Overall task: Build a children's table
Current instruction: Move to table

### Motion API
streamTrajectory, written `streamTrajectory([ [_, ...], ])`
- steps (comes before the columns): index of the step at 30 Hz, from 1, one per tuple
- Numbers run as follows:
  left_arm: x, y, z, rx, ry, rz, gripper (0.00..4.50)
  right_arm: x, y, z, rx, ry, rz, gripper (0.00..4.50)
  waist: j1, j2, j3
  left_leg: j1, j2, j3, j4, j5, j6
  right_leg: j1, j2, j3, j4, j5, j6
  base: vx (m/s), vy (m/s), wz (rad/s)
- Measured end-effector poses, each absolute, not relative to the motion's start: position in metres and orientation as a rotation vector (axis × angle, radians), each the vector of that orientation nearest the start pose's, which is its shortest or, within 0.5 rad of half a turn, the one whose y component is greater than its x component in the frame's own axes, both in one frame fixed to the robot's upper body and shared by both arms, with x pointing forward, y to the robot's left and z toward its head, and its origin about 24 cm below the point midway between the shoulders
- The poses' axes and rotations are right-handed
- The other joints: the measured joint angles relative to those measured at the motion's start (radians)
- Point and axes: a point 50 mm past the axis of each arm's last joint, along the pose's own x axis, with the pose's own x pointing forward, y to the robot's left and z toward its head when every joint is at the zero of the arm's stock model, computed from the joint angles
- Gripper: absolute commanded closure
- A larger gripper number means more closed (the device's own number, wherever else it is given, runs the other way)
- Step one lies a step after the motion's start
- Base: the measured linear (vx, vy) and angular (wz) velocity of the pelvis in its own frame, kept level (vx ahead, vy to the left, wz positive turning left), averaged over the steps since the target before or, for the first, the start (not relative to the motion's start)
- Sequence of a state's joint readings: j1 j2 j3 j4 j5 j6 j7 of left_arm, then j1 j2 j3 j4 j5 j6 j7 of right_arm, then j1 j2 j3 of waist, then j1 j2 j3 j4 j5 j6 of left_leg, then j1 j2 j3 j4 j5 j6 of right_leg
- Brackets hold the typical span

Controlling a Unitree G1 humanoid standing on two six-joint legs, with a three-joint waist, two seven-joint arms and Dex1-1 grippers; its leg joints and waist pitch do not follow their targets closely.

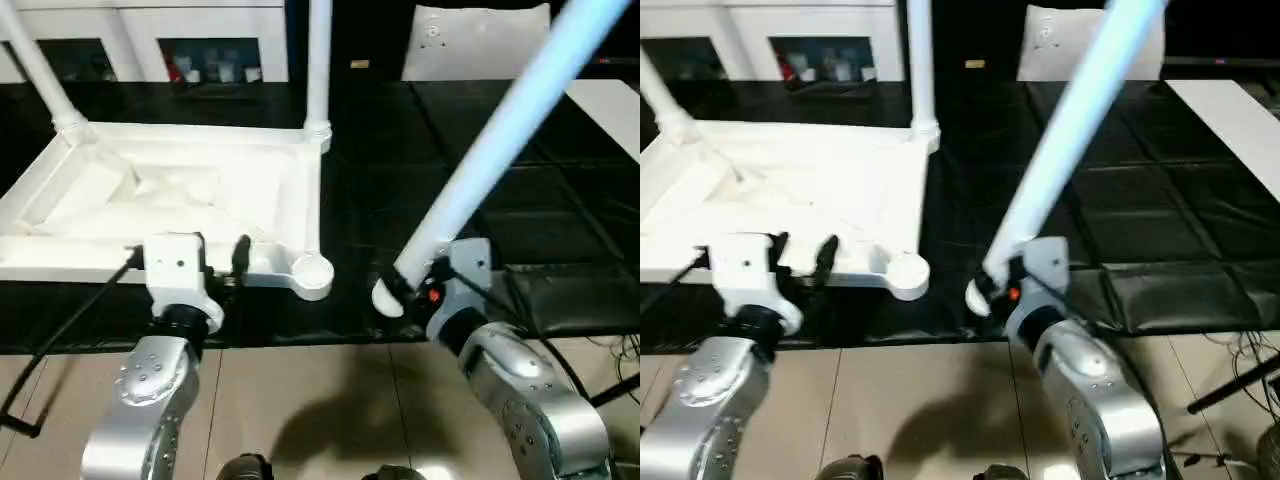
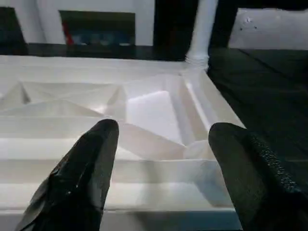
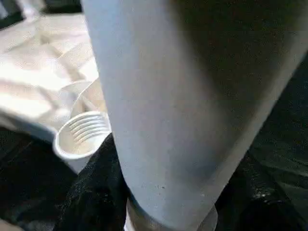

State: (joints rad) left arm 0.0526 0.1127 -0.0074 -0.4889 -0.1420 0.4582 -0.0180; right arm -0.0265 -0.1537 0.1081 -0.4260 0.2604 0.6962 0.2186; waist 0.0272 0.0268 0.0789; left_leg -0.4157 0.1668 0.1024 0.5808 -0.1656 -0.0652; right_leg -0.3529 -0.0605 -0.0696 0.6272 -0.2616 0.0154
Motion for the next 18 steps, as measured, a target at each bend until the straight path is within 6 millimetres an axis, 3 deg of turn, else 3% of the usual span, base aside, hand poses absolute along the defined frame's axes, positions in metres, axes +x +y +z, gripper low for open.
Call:
streamTrajectory([
  [2,0.234,0.157,0.100,-0.016,0.024,-0.082,1.09,0.239,-0.119,0.079,0.055,0.272,0.461,2.57,0.001,0.011,0.006,-0.001,-0.004,-0.016,0.008,-0.010,0.012,0.035,-0.011,-0.042,-0.028,-0.004,0.005,0.077,0.059,0.59],
  [4,0.234,0.158,0.099,-0.014,0.025,-0.077,1.09,0.239,-0.118,0.079,0.048,0.269,0.463,2.57,0.003,0.019,0.014,-0.001,-0.002,-0.018,0.019,-0.020,0.024,0.079,-0.027,-0.087,-0.055,-0.011,0.016,0.080,0.070,0.59],
  [5,0.234,0.159,0.099,-0.012,0.025,-0.074,1.09,0.239,-0.119,0.079,0.041,0.268,0.456,2.57,0.001,0.016,0.016,0.017,0.006,-0.010,0.017,-0.019,0.023,0.081,-0.027,-0.080,-0.056,-0.018,0.021,0.037,0.037,0.34],
  [7,0.232,0.167,0.097,0.000,0.037,-0.046,1.09,0.240,-0.116,0.081,0.060,0.258,0.457,2.57,-0.001,0.011,0.022,0.042,-0.005,-0.003,0.016,-0.029,0.026,0.090,-0.011,-0.031,-0.037,-0.054,-0.006,0.106,0.061,0.13],
  [8,0.232,0.170,0.098,0.011,0.034,-0.038,1.09,0.240,-0.113,0.081,0.081,0.255,0.467,2.57,-0.008,0.006,0.023,0.052,-0.017,-0.003,0.015,-0.037,0.029,0.083,-0.010,-0.016,-0.011,-0.066,-0.027,0.211,0.049,-0.05],
  [10,0.233,0.169,0.100,0.015,0.027,-0.053,1.09,0.240,-0.112,0.083,0.088,0.244,0.472,2.57,-0.038,-0.007,0.018,0.079,-0.035,-0.002,0.016,-0.054,0.031,0.052,-0.006,0.007,0.038,-0.064,-0.024,0.156,-0.004,0.00],
  [11,0.234,0.167,0.100,0.014,0.025,-0.064,1.09,0.240,-0.113,0.083,0.084,0.234,0.469,2.57,-0.046,-0.014,0.016,0.090,-0.044,0.004,0.017,-0.059,0.033,0.040,-0.009,0.013,0.023,-0.056,-0.026,0.067,-0.021,0.04],
  [12,0.236,0.164,0.100,0.008,0.027,-0.078,1.09,0.239,-0.117,0.083,0.083,0.223,0.451,2.57,-0.047,-0.026,0.011,0.099,-0.047,0.016,0.019,-0.073,0.034,0.051,-0.011,0.027,0.022,-0.044,-0.002,0.123,-0.066,0.13],
  [13,0.236,0.157,0.100,-0.003,0.027,-0.101,1.09,0.239,-0.121,0.083,0.080,0.222,0.435,2.57,-0.040,-0.023,0.010,0.095,-0.047,0.017,0.035,-0.089,0.066,0.064,-0.006,0.033,0.009,-0.050,0.001,0.188,-0.055,0.06],
  [14,0.237,0.151,0.101,-0.011,0.021,-0.129,1.09,0.239,-0.128,0.082,0.085,0.220,0.408,2.57,-0.030,-0.001,0.008,0.075,-0.047,0.008,0.083,-0.106,0.104,0.076,0.000,0.033,-0.006,-0.049,-0.001,0.188,-0.055,0.06],
  [15,0.237,0.150,0.102,-0.013,0.017,-0.135,1.09,0.238,-0.132,0.080,0.088,0.222,0.386,2.58,-0.018,0.006,0.003,0.042,-0.052,0.001,0.136,-0.103,0.120,0.089,0.002,0.035,-0.022,-0.046,-0.007,0.222,-0.015,-0.08],
  [16,0.237,0.151,0.103,-0.013,0.016,-0.133,1.09,0.238,-0.133,0.081,0.093,0.214,0.386,2.59,-0.010,0.014,-0.003,0.023,-0.052,0.000,0.125,-0.095,0.124,0.096,0.005,0.031,-0.030,-0.049,-0.006,0.174,-0.009,-0.06],
  [17,0.237,0.151,0.104,-0.013,0.015,-0.131,1.09,0.238,-0.132,0.083,0.100,0.200,0.395,2.59,-0.001,0.028,-0.012,0.005,-0.046,-0.003,0.077,-0.071,0.142,0.097,0.013,0.024,-0.032,-0.055,-0.005,0.174,-0.009,-0.06],
  [18,0.237,0.153,0.105,-0.017,0.011,-0.141,1.09,0.239,-0.131,0.086,0.116,0.185,0.416,2.59,0.005,0.061,-0.025,-0.005,-0.024,-0.017,0.045,-0.020,0.099,0.096,0.035,0.008,-0.014,-0.069,0.003,0.168,0.016,-0.05],
])
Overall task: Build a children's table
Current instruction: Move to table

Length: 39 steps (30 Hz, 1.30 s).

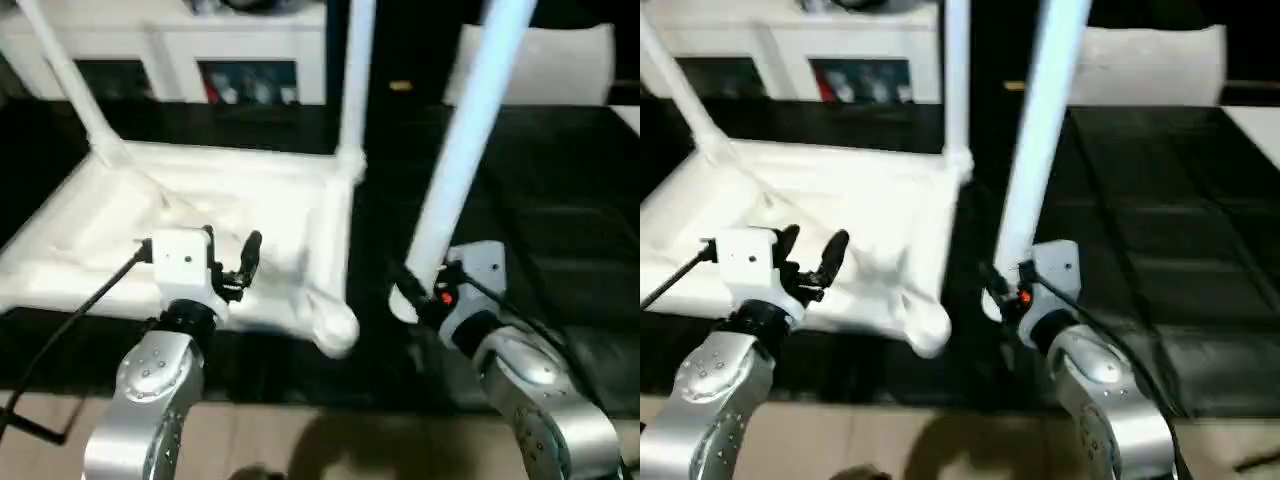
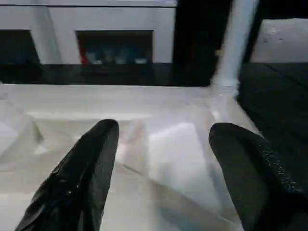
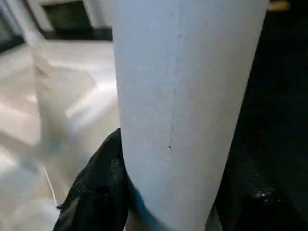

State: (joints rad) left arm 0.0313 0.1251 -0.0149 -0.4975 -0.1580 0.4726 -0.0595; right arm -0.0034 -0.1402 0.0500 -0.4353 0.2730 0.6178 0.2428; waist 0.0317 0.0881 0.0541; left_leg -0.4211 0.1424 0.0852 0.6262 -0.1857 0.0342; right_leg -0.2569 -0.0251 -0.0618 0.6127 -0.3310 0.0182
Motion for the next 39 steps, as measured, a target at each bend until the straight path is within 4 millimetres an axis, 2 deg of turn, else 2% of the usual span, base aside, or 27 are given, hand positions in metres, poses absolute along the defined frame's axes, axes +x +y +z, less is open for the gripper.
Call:
streamTrajectory([
  [1,0.236,0.156,0.104,-0.009,0.018,-0.140,1.09,0.239,-0.128,0.086,0.136,0.182,0.434,2.59,-0.003,-0.006,-0.001,0.000,0.005,-0.014,0.015,-0.019,-0.041,-0.016,-0.003,-0.003,0.037,-0.015,0.001,0.182,-0.009,-0.04],
  [2,0.236,0.160,0.101,-0.005,0.032,-0.137,1.09,0.238,-0.122,0.087,0.151,0.179,0.471,2.59,-0.007,-0.014,-0.001,-0.001,-0.001,-0.018,0.028,-0.025,-0.049,-0.044,-0.009,0.006,0.085,-0.018,0.000,0.182,-0.009,-0.04],
  [3,0.235,0.162,0.099,-0.009,0.048,-0.139,1.09,0.237,-0.120,0.087,0.162,0.178,0.498,2.59,-0.010,-0.022,-0.004,0.002,-0.015,-0.037,0.034,-0.027,-0.051,-0.075,-0.022,0.036,0.104,0.001,0.019,0.108,0.004,-0.02],
  [4,0.235,0.163,0.099,-0.014,0.050,-0.157,1.09,0.238,-0.120,0.089,0.163,0.167,0.504,2.59,-0.011,-0.028,-0.003,0.007,-0.032,-0.052,0.031,-0.026,-0.053,-0.095,-0.040,0.061,0.084,0.025,0.046,-0.064,0.087,-0.07],
  [5,0.235,0.162,0.100,-0.021,0.049,-0.183,1.09,0.238,-0.122,0.090,0.171,0.151,0.501,2.59,-0.011,-0.035,-0.004,0.009,-0.046,-0.052,0.028,-0.027,-0.057,-0.108,-0.060,0.080,0.052,0.038,0.066,-0.064,0.087,-0.07],
  [6,0.236,0.158,0.102,-0.018,0.047,-0.243,1.09,0.239,-0.127,0.093,0.185,0.123,0.480,2.59,-0.006,-0.035,-0.005,0.006,-0.047,-0.046,0.019,-0.021,-0.067,-0.109,-0.065,0.078,0.053,0.044,0.063,-0.072,0.047,0.02],
  [7,0.236,0.154,0.104,-0.004,0.044,-0.302,0.82,0.241,-0.130,0.096,0.195,0.096,0.464,2.59,-0.002,-0.035,-0.005,0.002,-0.045,-0.036,0.005,-0.015,-0.073,-0.116,-0.064,0.077,0.051,0.051,0.059,0.000,0.000,0.00],
  [8,0.236,0.152,0.104,-0.001,0.045,-0.341,0.82,0.242,-0.133,0.098,0.199,0.075,0.452,2.59,0.001,-0.036,-0.005,0.001,-0.041,-0.030,-0.003,-0.009,-0.075,-0.120,-0.063,0.076,0.048,0.058,0.057,0.000,0.000,0.00],
  [10,0.234,0.153,0.104,0.009,0.056,-0.414,0.75,0.244,-0.138,0.103,0.196,0.029,0.431,2.59,0.001,-0.035,-0.004,0.003,-0.029,-0.022,-0.011,-0.003,-0.083,-0.118,-0.060,0.071,0.039,0.069,0.055,-0.092,-0.025,0.01],
  [11,0.233,0.155,0.104,0.021,0.063,-0.451,0.50,0.245,-0.138,0.106,0.196,0.011,0.434,2.59,0.001,-0.034,-0.003,0.004,-0.021,-0.019,-0.012,-0.003,-0.090,-0.114,-0.057,0.070,0.032,0.071,0.046,-0.106,-0.013,0.02],
  [13,0.233,0.158,0.104,0.068,0.087,-0.539,0.38,0.248,-0.138,0.110,0.233,-0.020,0.443,2.59,0.000,-0.038,0.001,0.017,-0.009,-0.001,-0.013,-0.001,-0.091,-0.105,-0.056,0.073,0.030,0.076,0.039,-0.116,0.006,0.00],
  [16,0.237,0.167,0.105,0.126,0.126,-0.627,0.29,0.253,-0.141,0.114,0.301,-0.043,0.456,2.59,0.003,-0.039,0.005,0.024,-0.006,0.009,-0.015,-0.001,-0.091,-0.106,-0.062,0.072,0.027,0.076,0.039,-0.117,0.018,-0.02],
  [19,0.256,0.166,0.116,0.077,0.106,-0.631,0.26,0.253,-0.146,0.112,0.368,-0.010,0.528,2.59,0.005,-0.039,0.006,0.024,-0.007,0.020,-0.022,-0.001,-0.091,-0.106,-0.067,0.073,0.018,0.077,0.038,-0.091,0.032,-0.02],
  [22,0.270,0.162,0.138,0.046,0.024,-0.621,0.26,0.252,-0.145,0.114,0.330,0.001,0.611,2.59,0.001,-0.040,0.005,0.020,-0.005,0.027,-0.024,-0.001,-0.091,-0.107,-0.069,0.073,0.011,0.084,0.026,-0.045,0.024,-0.05],
  [26,0.283,0.154,0.147,0.031,-0.013,-0.578,0.26,0.250,-0.139,0.113,0.276,0.021,0.685,2.59,-0.002,-0.044,0.006,0.020,0.000,0.033,-0.025,-0.001,-0.090,-0.110,-0.069,0.072,0.000,0.092,0.028,-0.031,0.010,-0.05],
  [30,0.310,0.131,0.168,0.007,-0.055,-0.551,0.26,0.248,-0.125,0.110,0.195,0.062,0.774,2.59,0.004,-0.062,0.017,0.017,0.004,0.036,-0.027,-0.001,-0.091,-0.117,-0.069,0.070,-0.003,0.091,0.028,-0.044,0.000,-0.01],
  [32,0.316,0.115,0.181,0.013,-0.088,-0.610,0.26,0.246,-0.119,0.108,0.168,0.079,0.817,2.59,0.005,-0.063,0.017,0.017,0.004,0.036,-0.028,-0.001,-0.091,-0.120,-0.069,0.068,-0.009,0.091,0.028,-0.031,0.007,-0.02],
  [35,0.311,0.093,0.197,0.037,-0.140,-0.746,0.26,0.245,-0.114,0.105,0.148,0.090,0.837,2.59,0.000,-0.061,0.018,0.016,0.004,0.036,-0.030,-0.001,-0.090,-0.114,-0.072,0.061,-0.023,0.091,0.028,0.000,0.000,0.00],
  [39,0.294,0.073,0.203,0.029,-0.154,-0.928,0.26,0.245,-0.116,0.105,0.125,0.092,0.826,2.59,-0.003,-0.059,0.019,0.016,0.004,0.037,-0.031,-0.001,-0.090,-0.116,-0.085,0.046,-0.034,0.091,0.028,-0.004,0.015,-0.05],
])
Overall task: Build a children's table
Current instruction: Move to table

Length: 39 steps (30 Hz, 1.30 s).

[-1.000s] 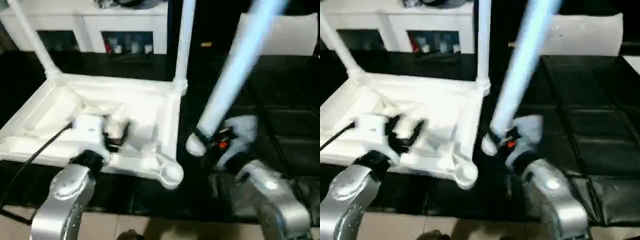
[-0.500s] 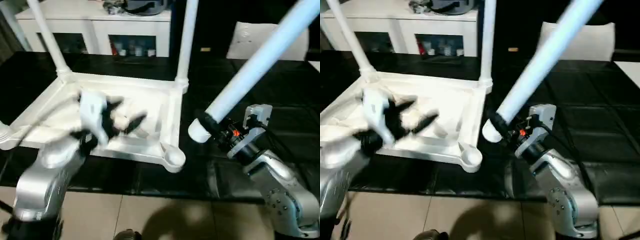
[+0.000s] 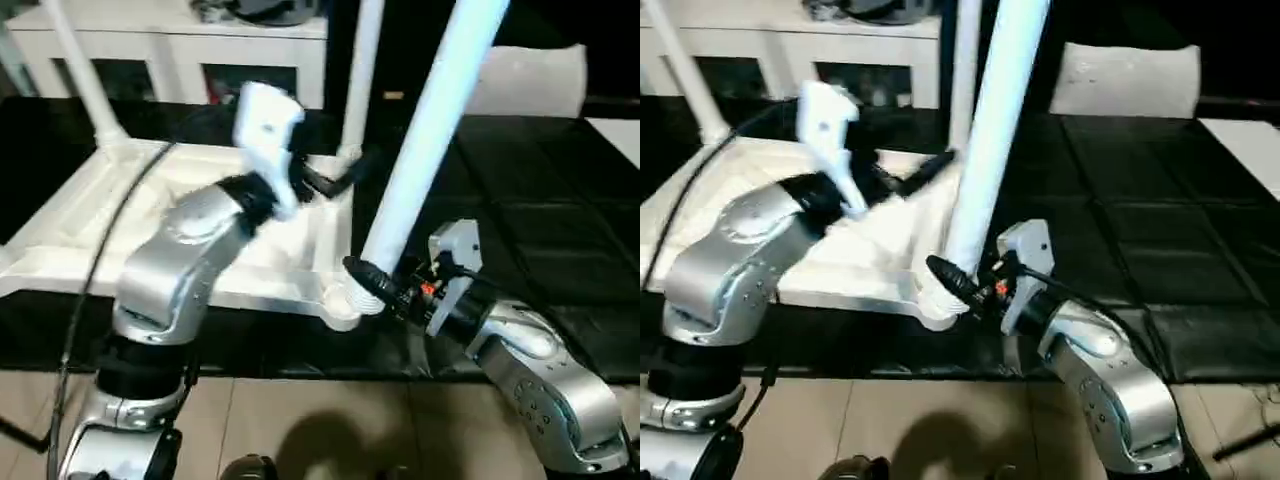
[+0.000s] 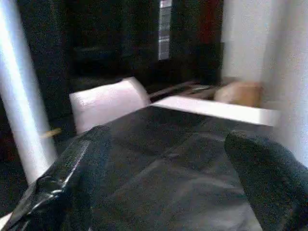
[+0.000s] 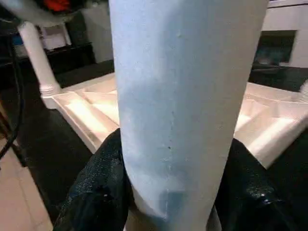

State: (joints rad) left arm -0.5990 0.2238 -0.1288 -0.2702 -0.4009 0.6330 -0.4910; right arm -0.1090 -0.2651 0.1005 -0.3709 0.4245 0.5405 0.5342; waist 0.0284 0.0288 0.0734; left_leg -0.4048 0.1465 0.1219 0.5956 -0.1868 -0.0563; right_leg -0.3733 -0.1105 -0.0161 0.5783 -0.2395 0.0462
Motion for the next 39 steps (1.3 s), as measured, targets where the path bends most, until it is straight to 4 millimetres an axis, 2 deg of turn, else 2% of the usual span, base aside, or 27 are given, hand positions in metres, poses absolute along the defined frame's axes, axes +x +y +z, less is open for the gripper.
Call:
streamTrajectory([
  [3,0.287,0.069,0.207,0.042,-0.169,-0.982,0.26,0.245,-0.117,0.105,0.119,0.090,0.820,2.59,0.000,0.000,0.000,0.000,0.000,0.002,-0.001,0.000,0.000,-0.004,-0.001,0.001,0.000,0.000,0.000,0.000,0.000,0.00],
  [11,0.282,0.060,0.207,0.060,-0.159,-1.007,0.26,0.245,-0.119,0.103,0.094,0.095,0.805,2.59,0.001,-0.002,0.004,0.001,0.000,0.006,-0.005,0.000,0.000,-0.009,-0.002,-0.002,-0.004,0.000,0.000,0.000,0.000,0.00],
  [12,0.283,0.061,0.207,0.059,-0.157,-0.990,0.26,0.246,-0.119,0.103,0.092,0.094,0.798,2.59,0.000,0.000,0.006,0.001,0.002,0.005,-0.005,0.000,0.000,-0.009,-0.002,-0.008,-0.009,0.000,0.000,0.000,0.000,0.00],
  [13,0.284,0.061,0.208,0.056,-0.159,-0.977,0.26,0.246,-0.119,0.103,0.094,0.092,0.793,2.59,-0.002,0.006,0.011,0.002,0.005,0.003,-0.007,0.000,0.000,-0.007,-0.001,-0.021,-0.017,-0.001,0.000,-0.056,-0.006,-0.01],
  [14,0.286,0.063,0.208,0.038,-0.162,-0.953,0.26,0.247,-0.118,0.103,0.105,0.091,0.784,2.59,-0.003,0.013,0.014,0.001,0.012,0.006,-0.014,0.000,0.000,0.003,-0.002,-0.036,-0.023,-0.006,-0.001,-0.056,-0.006,-0.01],
  [15,0.291,0.070,0.209,0.019,-0.163,-0.905,0.26,0.247,-0.116,0.101,0.126,0.090,0.774,2.59,0.003,0.018,0.022,-0.003,0.017,0.018,-0.031,0.000,0.000,0.003,-0.006,-0.052,0.015,-0.042,-0.023,-0.124,-0.006,0.09],
  [16,0.294,0.073,0.210,0.012,-0.159,-0.887,0.26,0.246,-0.121,0.099,0.138,0.095,0.746,2.59,0.036,0.008,0.019,-0.004,0.027,0.060,-0.040,0.000,0.000,-0.006,-0.009,-0.058,0.096,-0.070,-0.044,-0.089,-0.059,0.19],
  [17,0.296,0.082,0.213,0.011,-0.169,-0.858,0.26,0.248,-0.124,0.098,0.145,0.097,0.722,2.59,0.061,-0.030,0.011,0.001,0.024,0.095,-0.039,0.002,0.000,0.004,-0.008,-0.032,0.129,-0.112,-0.037,-0.089,-0.059,0.19],
  [18,0.298,0.101,0.207,-0.001,-0.161,-0.791,0.26,0.253,-0.126,0.101,0.148,0.089,0.703,2.59,0.073,-0.012,0.012,-0.012,0.023,0.059,0.024,-0.013,-0.018,-0.021,-0.001,-0.003,0.139,-0.087,0.002,0.054,-0.187,0.26],
  [19,0.299,0.116,0.198,0.001,-0.126,-0.741,0.26,0.254,-0.129,0.103,0.162,0.081,0.681,2.59,0.084,0.005,0.011,0.002,0.012,0.007,0.067,-0.010,-0.015,-0.020,0.012,0.000,0.138,-0.082,0.002,0.073,-0.134,0.10],
  [20,0.300,0.125,0.194,0.005,-0.105,-0.709,0.26,0.255,-0.134,0.104,0.171,0.069,0.650,2.59,0.084,0.024,0.010,0.028,0.002,-0.029,0.069,-0.019,-0.017,-0.015,0.020,0.000,0.137,-0.080,0.001,0.073,-0.134,0.10],
  [21,0.301,0.131,0.195,0.003,-0.109,-0.681,0.26,0.255,-0.138,0.103,0.187,0.070,0.614,2.59,0.082,0.030,0.014,0.026,-0.001,-0.023,0.044,-0.011,-0.016,-0.019,0.020,0.005,0.124,-0.069,-0.006,0.000,0.000,0.00],
  [22,0.301,0.135,0.193,-0.002,-0.108,-0.659,0.26,0.255,-0.139,0.101,0.189,0.082,0.600,2.59,0.076,0.027,0.013,0.025,0.005,-0.010,0.030,-0.009,-0.018,-0.022,0.028,0.012,0.105,-0.050,-0.024,-0.052,-0.006,0.19],
  [24,0.298,0.151,0.183,-0.053,-0.105,-0.526,0.26,0.255,-0.137,0.100,0.198,0.094,0.580,2.59,0.054,0.028,0.012,0.019,0.014,-0.006,0.023,-0.001,-0.014,-0.010,0.035,0.011,0.065,0.012,-0.038,-0.026,-0.003,0.10],
  [26,0.291,0.164,0.164,-0.066,-0.056,-0.402,0.26,0.252,-0.137,0.097,0.200,0.106,0.553,2.59,0.031,0.024,0.011,0.017,0.016,-0.004,0.022,-0.001,-0.011,-0.008,0.033,0.007,0.056,0.024,-0.034,0.000,0.000,0.00],
  [28,0.278,0.171,0.139,-0.074,0.016,-0.305,0.26,0.248,-0.140,0.091,0.208,0.134,0.512,2.59,0.012,0.019,0.011,0.015,0.018,-0.002,0.014,0.000,-0.011,-0.010,0.033,0.005,0.047,0.024,-0.027,0.000,0.000,0.00],
  [30,0.261,0.175,0.121,-0.069,0.053,-0.227,0.26,0.245,-0.139,0.087,0.208,0.162,0.465,2.59,0.001,0.013,0.010,0.011,0.021,0.001,0.007,0.000,-0.012,-0.014,0.035,0.004,0.041,0.028,-0.019,0.026,-0.012,0.00],
  [32,0.251,0.176,0.109,-0.076,0.081,-0.176,0.26,0.244,-0.140,0.086,0.206,0.179,0.434,2.59,-0.001,0.012,0.010,0.009,0.026,0.002,0.003,0.002,-0.015,-0.015,0.039,0.002,0.036,0.028,-0.017,0.062,-0.027,-0.03],
  [33,0.247,0.177,0.105,-0.067,0.084,-0.148,0.26,0.244,-0.140,0.085,0.200,0.193,0.429,2.59,0.001,0.009,0.009,0.004,0.028,0.004,0.002,0.004,-0.016,-0.019,0.042,0.001,0.035,0.028,-0.017,0.051,-0.023,-0.01],
  [37,0.234,0.179,0.099,-0.084,0.072,-0.096,0.26,0.242,-0.139,0.083,0.153,0.261,0.421,2.59,0.006,0.005,0.009,0.000,0.033,0.006,-0.001,0.004,-0.017,-0.025,0.049,0.002,0.032,0.028,-0.017,0.015,-0.007,-0.01],
  [39,0.229,0.179,0.102,-0.077,0.029,-0.101,0.26,0.241,-0.134,0.082,0.136,0.263,0.441,2.59,0.006,-0.003,0.009,0.001,0.035,0.009,-0.004,0.005,-0.018,-0.026,0.050,0.002,0.032,0.028,-0.018,0.000,0.000,0.00],
])
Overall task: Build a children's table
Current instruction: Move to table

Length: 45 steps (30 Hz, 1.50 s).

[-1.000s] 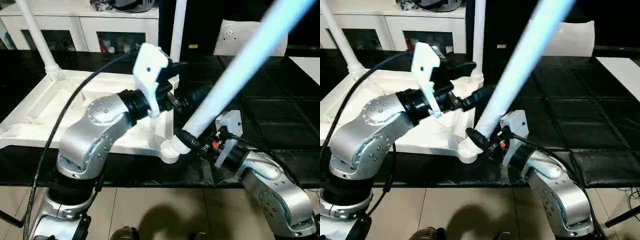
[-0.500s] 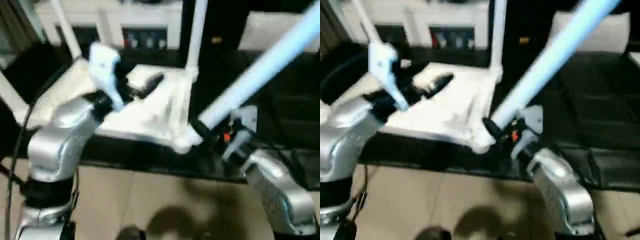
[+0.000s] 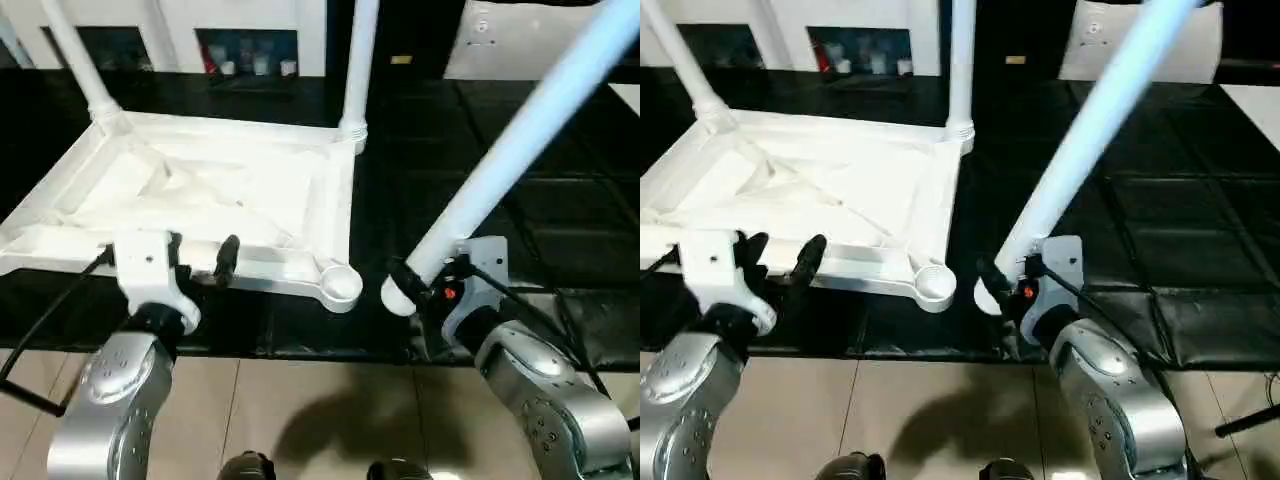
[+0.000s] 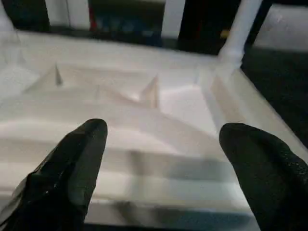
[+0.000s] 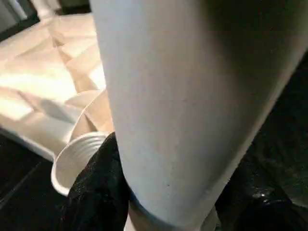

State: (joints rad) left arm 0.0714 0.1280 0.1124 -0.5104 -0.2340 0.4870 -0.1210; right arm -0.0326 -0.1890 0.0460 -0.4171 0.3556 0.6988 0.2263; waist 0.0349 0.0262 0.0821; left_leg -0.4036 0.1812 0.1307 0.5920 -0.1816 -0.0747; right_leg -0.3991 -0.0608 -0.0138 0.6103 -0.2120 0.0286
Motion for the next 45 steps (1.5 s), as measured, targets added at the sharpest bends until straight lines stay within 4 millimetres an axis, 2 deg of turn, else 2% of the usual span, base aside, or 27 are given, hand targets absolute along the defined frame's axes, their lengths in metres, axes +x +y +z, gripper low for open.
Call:
streamTrajectory([
  [5,0.228,0.175,0.107,-0.067,-0.014,-0.116,0.26,0.242,-0.127,0.085,0.084,0.236,0.469,2.59,-0.001,-0.014,0.003,0.009,0.002,0.006,-0.002,0.000,-0.002,0.005,0.000,0.002,0.000,-0.004,0.007,0.000,0.000,0.00],
  [6,0.229,0.173,0.108,-0.061,-0.018,-0.123,0.26,0.242,-0.128,0.085,0.084,0.236,0.465,2.59,-0.006,-0.014,0.007,0.002,-0.009,-0.017,-0.004,0.000,-0.001,0.020,-0.013,-0.024,-0.005,-0.010,0.010,0.000,0.000,0.00],
  [8,0.229,0.169,0.108,-0.064,-0.020,-0.140,0.26,0.243,-0.128,0.086,0.082,0.232,0.461,2.59,-0.011,-0.012,0.009,0.001,-0.013,-0.033,-0.005,-0.003,0.004,0.044,-0.029,-0.067,-0.021,-0.021,0.011,-0.013,0.009,0.43],
  [9,0.229,0.169,0.108,-0.064,-0.023,-0.142,0.26,0.242,-0.127,0.088,0.082,0.221,0.463,2.59,-0.012,-0.003,0.013,0.002,-0.010,-0.043,-0.001,-0.006,0.009,0.069,-0.036,-0.098,-0.038,-0.026,0.011,0.032,0.026,0.52],
  [10,0.229,0.170,0.108,-0.060,-0.027,-0.140,0.26,0.243,-0.125,0.090,0.090,0.209,0.467,2.59,-0.017,-0.003,0.017,0.022,-0.002,-0.036,-0.002,-0.010,0.005,0.072,-0.032,-0.094,-0.041,-0.035,0.010,0.020,0.021,0.32],
  [12,0.228,0.174,0.107,-0.048,-0.025,-0.128,0.26,0.243,-0.117,0.093,0.107,0.182,0.491,2.59,-0.012,-0.001,0.019,0.045,-0.002,-0.031,-0.002,-0.015,0.007,0.095,-0.030,-0.079,-0.041,-0.043,0.007,0.032,0.020,0.16],
  [15,0.229,0.174,0.109,-0.042,-0.038,-0.141,0.26,0.241,-0.116,0.096,0.087,0.145,0.494,2.59,-0.020,-0.004,0.016,0.065,-0.010,-0.019,-0.004,-0.031,0.011,0.109,-0.031,-0.054,-0.040,-0.045,0.001,0.083,0.030,-0.02],
  [19,0.231,0.168,0.108,-0.045,-0.035,-0.174,0.26,0.240,-0.122,0.095,0.044,0.128,0.463,2.59,-0.030,0.005,0.003,0.061,-0.010,-0.006,-0.005,-0.045,0.020,0.126,-0.028,-0.051,-0.054,-0.052,0.012,0.131,0.015,-0.01],
  [21,0.231,0.167,0.108,-0.046,-0.034,-0.180,0.26,0.239,-0.124,0.094,0.033,0.124,0.454,2.59,-0.031,0.011,-0.012,0.056,-0.012,-0.008,-0.002,-0.056,0.028,0.126,-0.024,-0.052,-0.056,-0.063,0.019,0.136,0.006,0.02],
  [23,0.231,0.167,0.108,-0.042,-0.035,-0.180,0.26,0.238,-0.124,0.093,0.025,0.126,0.452,2.59,-0.031,0.012,-0.020,0.062,-0.013,-0.017,0.004,-0.069,0.041,0.127,-0.020,-0.052,-0.048,-0.076,0.018,0.203,-0.023,0.09],
  [26,0.231,0.168,0.108,-0.038,-0.032,-0.180,0.26,0.238,-0.122,0.093,0.030,0.129,0.458,2.59,-0.034,0.004,-0.024,0.083,-0.021,-0.020,0.010,-0.091,0.070,0.120,-0.028,-0.037,-0.008,-0.115,0.016,0.094,-0.032,0.05],
  [27,0.228,0.172,0.105,-0.035,-0.022,-0.164,0.26,0.238,-0.118,0.094,0.035,0.122,0.477,2.59,-0.028,-0.007,-0.024,0.115,-0.012,0.008,0.000,-0.099,0.010,0.085,-0.035,-0.024,0.065,-0.132,-0.015,0.097,-0.081,-0.26],
  [28,0.228,0.173,0.104,-0.030,-0.016,-0.163,0.26,0.236,-0.116,0.093,0.042,0.122,0.483,2.59,-0.031,-0.019,-0.024,0.124,-0.011,0.017,0.009,-0.110,0.006,0.076,-0.039,-0.019,0.086,-0.146,-0.019,0.086,-0.095,-0.44],
  [29,0.229,0.171,0.106,-0.029,-0.025,-0.172,0.26,0.235,-0.119,0.091,0.040,0.128,0.475,2.59,-0.032,-0.025,-0.029,0.111,-0.018,0.019,0.035,-0.129,0.043,0.093,-0.027,-0.004,0.083,-0.164,0.009,0.086,-0.095,-0.44],
  [30,0.229,0.161,0.105,-0.056,-0.026,-0.201,0.26,0.233,-0.126,0.086,0.024,0.150,0.454,2.59,-0.024,-0.024,-0.027,0.080,-0.019,0.000,0.105,-0.140,0.146,0.109,-0.013,0.003,0.068,-0.166,-0.002,0.085,-0.071,-0.10],
  [31,0.228,0.155,0.103,-0.063,-0.018,-0.231,0.26,0.234,-0.131,0.085,0.016,0.157,0.434,2.59,-0.014,-0.019,-0.027,0.045,-0.035,-0.013,0.161,-0.135,0.162,0.125,-0.009,0.002,0.052,-0.161,-0.001,0.107,-0.060,-0.09],
  [32,0.227,0.154,0.102,-0.066,-0.012,-0.237,0.26,0.234,-0.133,0.085,0.016,0.155,0.425,2.59,-0.004,-0.018,-0.028,0.014,-0.049,-0.017,0.169,-0.130,0.153,0.139,-0.002,0.001,0.036,-0.156,0.000,0.107,-0.060,-0.09],
  [33,0.224,0.156,0.103,-0.064,-0.014,-0.229,0.26,0.236,-0.132,0.089,0.015,0.140,0.432,2.59,0.007,0.002,-0.034,-0.016,-0.050,-0.020,0.100,-0.105,0.131,0.155,0.017,-0.013,0.022,-0.157,-0.003,0.105,-0.037,-0.17],
  [34,0.223,0.157,0.104,-0.063,-0.020,-0.223,0.26,0.237,-0.130,0.092,0.016,0.124,0.439,2.59,0.010,0.038,-0.040,-0.024,-0.045,-0.035,0.062,-0.042,0.122,0.171,0.043,-0.032,0.022,-0.165,-0.003,0.092,0.004,-0.22],
  [35,0.221,0.162,0.103,-0.053,-0.013,-0.208,0.26,0.237,-0.126,0.092,0.028,0.123,0.451,2.59,0.011,0.037,-0.033,-0.014,-0.036,-0.050,0.073,-0.046,0.064,0.173,0.041,-0.052,0.034,-0.180,-0.002,0.092,0.004,-0.22],
  [36,0.221,0.166,0.102,-0.049,-0.010,-0.190,0.26,0.236,-0.119,0.093,0.037,0.116,0.481,2.59,0.000,0.027,-0.033,-0.014,-0.044,-0.055,0.075,-0.049,0.071,0.158,0.033,-0.053,0.065,-0.185,-0.008,0.130,-0.014,-0.06],
  [37,0.221,0.169,0.101,-0.044,-0.001,-0.178,0.26,0.236,-0.115,0.094,0.035,0.111,0.506,2.59,-0.007,0.011,-0.035,-0.016,-0.045,-0.056,0.080,-0.050,0.072,0.116,0.028,-0.043,0.116,-0.170,-0.015,0.091,-0.030,0.04],
  [38,0.221,0.169,0.099,-0.046,0.006,-0.180,0.26,0.236,-0.116,0.093,0.032,0.113,0.506,2.59,-0.010,0.010,-0.036,-0.016,-0.046,-0.056,0.083,-0.047,0.066,0.088,0.020,-0.025,0.117,-0.145,-0.001,0.091,-0.030,0.04],
  [39,0.221,0.167,0.100,-0.048,0.002,-0.188,0.26,0.236,-0.118,0.093,0.026,0.112,0.496,2.59,-0.009,-0.002,-0.041,-0.016,-0.057,-0.051,0.085,-0.046,0.064,0.060,-0.004,0.004,0.075,-0.112,0.030,-0.104,0.052,-0.01],
  [40,0.222,0.164,0.100,-0.053,0.002,-0.197,0.26,0.236,-0.122,0.092,0.022,0.114,0.484,2.59,-0.009,-0.003,-0.042,-0.016,-0.063,-0.049,0.084,-0.044,0.060,0.045,-0.020,0.012,0.069,-0.097,0.047,-0.171,0.055,0.05],
  [43,0.220,0.160,0.099,-0.063,0.008,-0.234,0.26,0.238,-0.127,0.089,0.033,0.124,0.462,2.59,0.001,-0.002,-0.043,-0.014,-0.060,-0.037,0.037,-0.017,0.049,0.035,-0.019,0.014,0.057,-0.076,0.035,-0.095,-0.014,0.01],
  [45,0.220,0.161,0.098,-0.048,0.035,-0.272,0.26,0.238,-0.128,0.088,0.058,0.128,0.474,2.59,0.003,0.000,-0.040,-0.007,-0.045,-0.032,0.022,-0.007,0.031,0.044,-0.012,0.005,0.041,-0.064,0.022,-0.076,-0.058,0.01],
])
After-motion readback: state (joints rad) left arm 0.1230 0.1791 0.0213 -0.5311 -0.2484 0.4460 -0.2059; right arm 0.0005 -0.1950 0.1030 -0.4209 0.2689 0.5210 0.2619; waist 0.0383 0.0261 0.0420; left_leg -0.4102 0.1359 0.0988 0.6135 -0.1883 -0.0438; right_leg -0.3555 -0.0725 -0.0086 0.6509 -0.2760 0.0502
